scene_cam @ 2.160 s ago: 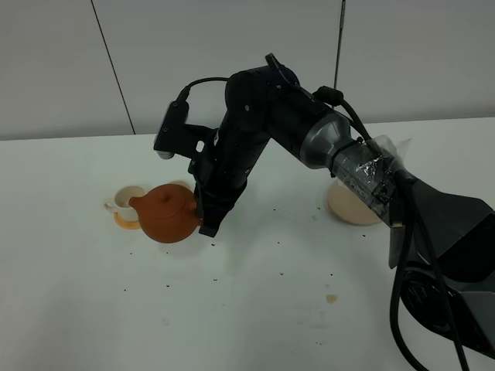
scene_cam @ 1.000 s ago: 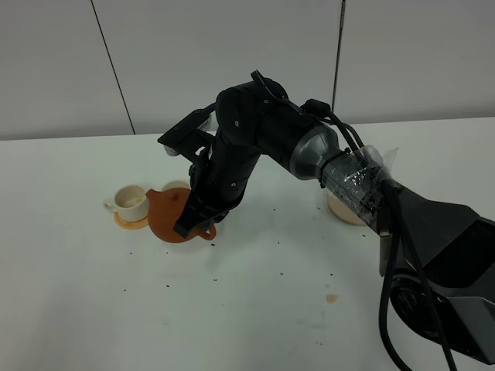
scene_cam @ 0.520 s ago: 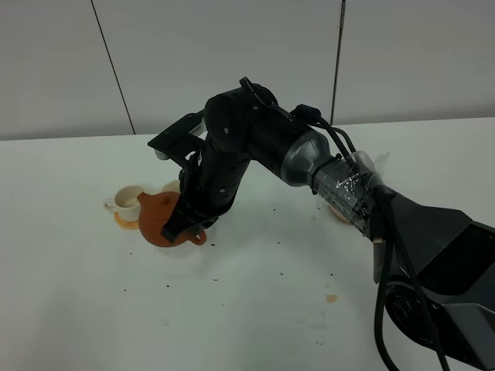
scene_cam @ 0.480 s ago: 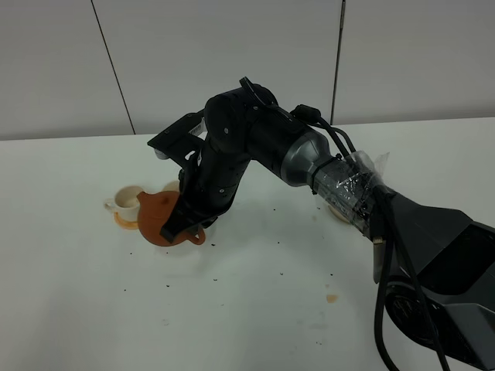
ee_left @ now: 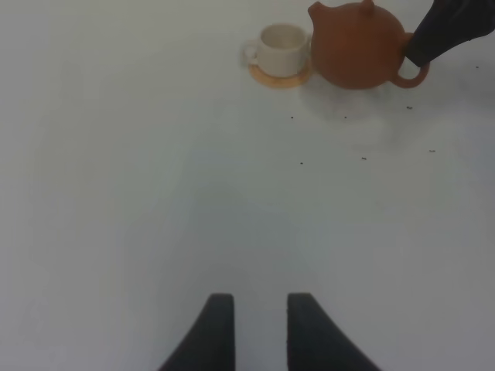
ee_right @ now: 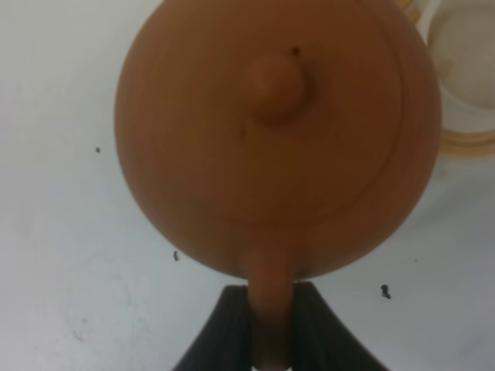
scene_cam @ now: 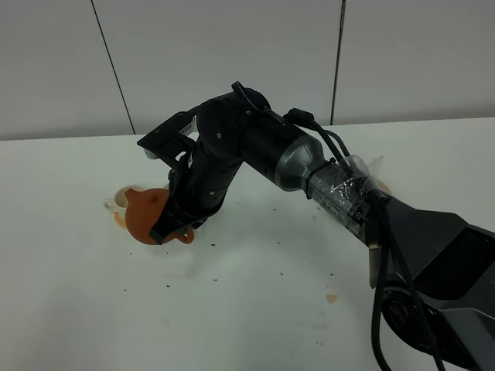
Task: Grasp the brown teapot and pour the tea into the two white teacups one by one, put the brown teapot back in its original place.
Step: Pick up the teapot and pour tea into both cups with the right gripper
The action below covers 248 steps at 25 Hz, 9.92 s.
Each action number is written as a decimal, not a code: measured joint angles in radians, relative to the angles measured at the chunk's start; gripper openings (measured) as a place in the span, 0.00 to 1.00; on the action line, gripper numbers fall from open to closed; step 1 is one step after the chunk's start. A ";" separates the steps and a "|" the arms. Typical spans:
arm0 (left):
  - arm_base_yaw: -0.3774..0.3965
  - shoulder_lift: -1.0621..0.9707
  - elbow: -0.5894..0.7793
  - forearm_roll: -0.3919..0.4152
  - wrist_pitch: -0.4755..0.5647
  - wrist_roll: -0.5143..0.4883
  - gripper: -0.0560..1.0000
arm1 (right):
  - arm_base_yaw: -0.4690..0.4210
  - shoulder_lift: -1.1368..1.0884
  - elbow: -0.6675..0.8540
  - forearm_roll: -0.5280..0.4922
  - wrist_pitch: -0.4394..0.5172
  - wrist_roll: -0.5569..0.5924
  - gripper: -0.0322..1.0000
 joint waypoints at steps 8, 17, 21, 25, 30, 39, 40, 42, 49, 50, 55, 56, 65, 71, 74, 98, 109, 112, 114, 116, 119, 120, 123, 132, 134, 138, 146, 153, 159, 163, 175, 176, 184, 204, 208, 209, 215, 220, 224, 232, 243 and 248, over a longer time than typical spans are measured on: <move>0.000 0.000 0.000 0.000 0.000 0.000 0.28 | 0.000 0.000 -0.003 0.000 0.002 -0.034 0.12; 0.000 0.000 0.000 0.000 0.000 0.000 0.28 | 0.001 0.000 -0.105 -0.027 -0.026 -0.127 0.12; 0.000 0.000 0.000 0.000 0.000 0.000 0.28 | 0.001 0.000 -0.109 -0.058 -0.079 -0.156 0.12; 0.000 0.000 0.000 0.000 0.000 0.000 0.28 | 0.001 0.003 -0.109 -0.060 -0.137 -0.195 0.12; 0.000 0.000 0.000 0.000 0.000 0.000 0.28 | 0.001 0.033 -0.111 -0.095 -0.200 -0.223 0.12; 0.000 0.000 0.000 0.000 0.000 0.000 0.28 | 0.001 0.053 -0.111 -0.195 -0.287 -0.250 0.12; 0.000 0.000 0.000 0.000 0.000 0.000 0.28 | 0.001 0.053 -0.111 -0.209 -0.291 -0.251 0.12; 0.000 0.000 0.000 0.000 0.000 0.000 0.28 | 0.001 0.053 -0.111 -0.233 -0.290 -0.258 0.12; 0.000 0.000 0.000 0.000 0.000 0.000 0.28 | 0.001 0.053 -0.111 -0.312 -0.261 -0.305 0.12; 0.000 0.000 0.000 0.000 0.000 0.000 0.28 | 0.001 0.053 -0.111 -0.323 -0.261 -0.307 0.12; 0.000 0.000 0.000 0.000 0.000 0.000 0.28 | 0.001 0.053 -0.111 -0.371 -0.260 -0.315 0.12; 0.000 0.000 0.000 0.000 0.000 0.000 0.28 | 0.001 0.053 -0.111 -0.378 -0.260 -0.316 0.12; 0.000 0.000 0.000 0.000 0.000 0.000 0.28 | 0.001 0.053 -0.111 -0.417 -0.260 -0.363 0.12; 0.000 0.000 0.000 0.000 0.000 0.000 0.28 | 0.001 0.053 -0.111 -0.415 -0.261 -0.422 0.12; 0.000 0.000 0.000 0.000 0.000 0.000 0.28 | 0.003 0.053 -0.111 -0.416 -0.261 -0.442 0.12; 0.000 0.000 0.000 0.001 0.000 0.000 0.28 | 0.050 0.053 -0.111 -0.638 -0.263 -0.459 0.12; 0.000 0.000 0.000 0.001 0.000 0.000 0.28 | 0.071 0.053 -0.111 -0.681 -0.263 -0.459 0.12; 0.000 0.000 0.000 0.001 0.000 0.000 0.28 | 0.080 0.053 -0.111 -0.686 -0.269 -0.462 0.12; 0.000 0.000 0.000 0.001 0.000 0.000 0.28 | 0.084 0.053 -0.111 -0.692 -0.270 -0.463 0.12; 0.000 0.000 0.000 0.001 0.000 0.000 0.28 | 0.087 0.053 -0.111 -0.698 -0.270 -0.463 0.12; 0.000 0.000 0.000 0.001 0.000 0.000 0.28 | 0.089 0.053 -0.111 -0.703 -0.270 -0.463 0.12; 0.000 0.000 0.000 0.001 0.000 0.000 0.28 | 0.089 0.053 -0.111 -0.705 -0.270 -0.463 0.12; 0.000 0.000 0.000 0.001 0.000 0.000 0.28 | 0.089 0.053 -0.111 -0.710 -0.270 -0.467 0.12; 0.000 0.000 0.000 0.002 0.000 0.000 0.28 | 0.093 0.053 -0.111 -0.719 -0.278 -0.505 0.12; 0.000 0.000 0.000 0.002 0.000 0.000 0.28 | 0.094 0.053 -0.111 -0.725 -0.289 -0.511 0.12; 0.000 0.000 0.000 0.002 0.000 0.000 0.28 | 0.098 0.053 -0.111 -0.728 -0.300 -0.514 0.12; 0.000 0.000 0.000 0.002 0.000 0.000 0.28 | 0.116 0.053 -0.111 -0.735 -0.311 -0.542 0.12; 0.000 0.000 0.000 0.002 0.000 0.000 0.28 | 0.119 0.053 -0.111 -0.736 -0.322 -0.564 0.12; 0.000 0.000 0.000 0.002 0.000 0.000 0.28 | 0.119 0.053 -0.111 -0.737 -0.323 -0.593 0.12; 0.000 0.000 0.000 0.002 0.000 0.000 0.28 | 0.120 0.053 -0.111 -0.737 -0.330 -0.601 0.12; 0.000 0.000 0.000 0.002 0.000 0.000 0.28 | 0.120 0.053 -0.111 -0.739 -0.359 -0.642 0.12; 0.000 0.000 0.000 0.002 0.000 0.000 0.28 | 0.120 0.053 -0.111 -0.738 -0.361 -0.642 0.12; 0.000 0.000 0.000 0.002 0.000 0.000 0.28 | 0.120 0.063 -0.111 -0.823 -0.363 -0.588 0.12; 0.000 0.000 0.000 0.002 0.000 0.000 0.28 | 0.098 0.120 -0.111 -0.898 -0.351 -0.542 0.12; 0.000 0.000 0.000 0.002 0.000 0.000 0.28 | 0.093 0.119 -0.111 -0.911 -0.352 -0.541 0.12; 0.000 0.000 0.000 0.002 0.000 0.000 0.28 | 0.092 0.119 -0.111 -0.914 -0.348 -0.541 0.12; 0.000 0.000 0.000 0.002 0.000 0.000 0.28 | 0.091 0.119 -0.111 -0.919 -0.346 -0.541 0.12; 0.000 0.000 0.000 0.002 0.000 0.000 0.28 | 0.092 0.119 -0.111 -0.919 -0.346 -0.541 0.12; 0.000 0.000 0.000 0.002 0.000 -0.003 0.28 | 0.096 0.119 -0.111 -0.919 -0.344 -0.543 0.12; 0.000 0.000 0.000 0.002 0.000 -0.004 0.28 | 0.101 0.119 -0.111 -0.920 -0.344 -0.575 0.12; 0.000 0.000 0.000 0.002 0.000 -0.004 0.28 | 0.116 0.138 -0.111 -0.928 -0.342 -0.588 0.12; 0.000 0.000 0.000 0.002 0.000 -0.004 0.28 | 0.121 0.139 -0.111 -0.938 -0.347 -0.589 0.12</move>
